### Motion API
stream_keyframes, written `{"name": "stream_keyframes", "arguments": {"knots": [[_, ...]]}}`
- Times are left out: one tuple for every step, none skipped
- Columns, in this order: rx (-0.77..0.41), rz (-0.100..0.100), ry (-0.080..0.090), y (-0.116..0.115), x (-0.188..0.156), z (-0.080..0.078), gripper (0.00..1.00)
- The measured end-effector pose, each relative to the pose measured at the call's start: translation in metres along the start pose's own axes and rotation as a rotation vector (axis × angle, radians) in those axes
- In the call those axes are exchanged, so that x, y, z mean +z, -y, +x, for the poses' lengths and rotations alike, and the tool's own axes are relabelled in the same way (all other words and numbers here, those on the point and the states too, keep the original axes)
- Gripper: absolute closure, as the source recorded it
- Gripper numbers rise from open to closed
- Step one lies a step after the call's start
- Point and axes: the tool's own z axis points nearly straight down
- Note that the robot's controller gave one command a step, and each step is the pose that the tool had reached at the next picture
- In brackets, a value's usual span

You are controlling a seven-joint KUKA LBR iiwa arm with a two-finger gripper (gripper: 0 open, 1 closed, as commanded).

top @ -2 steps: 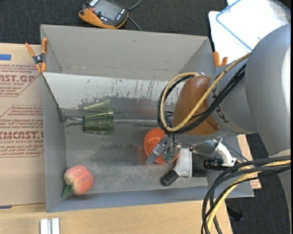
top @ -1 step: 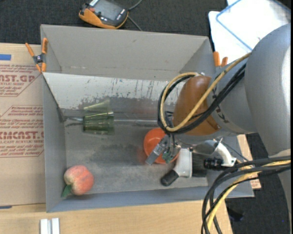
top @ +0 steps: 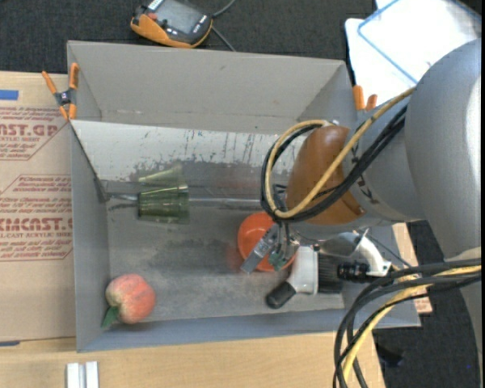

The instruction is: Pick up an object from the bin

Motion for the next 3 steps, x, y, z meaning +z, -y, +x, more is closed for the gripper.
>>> {"name": "stream_keyframes", "arguments": {"knots": [[0.000,0.000,0.000,0.0000,0.0000,0.0000,1.00],[0.000,0.000,0.000,0.0000,0.0002,0.0002,0.00],[-0.001,0.000,-0.001,0.0001,0.0003,-0.0001,0.00]]}}
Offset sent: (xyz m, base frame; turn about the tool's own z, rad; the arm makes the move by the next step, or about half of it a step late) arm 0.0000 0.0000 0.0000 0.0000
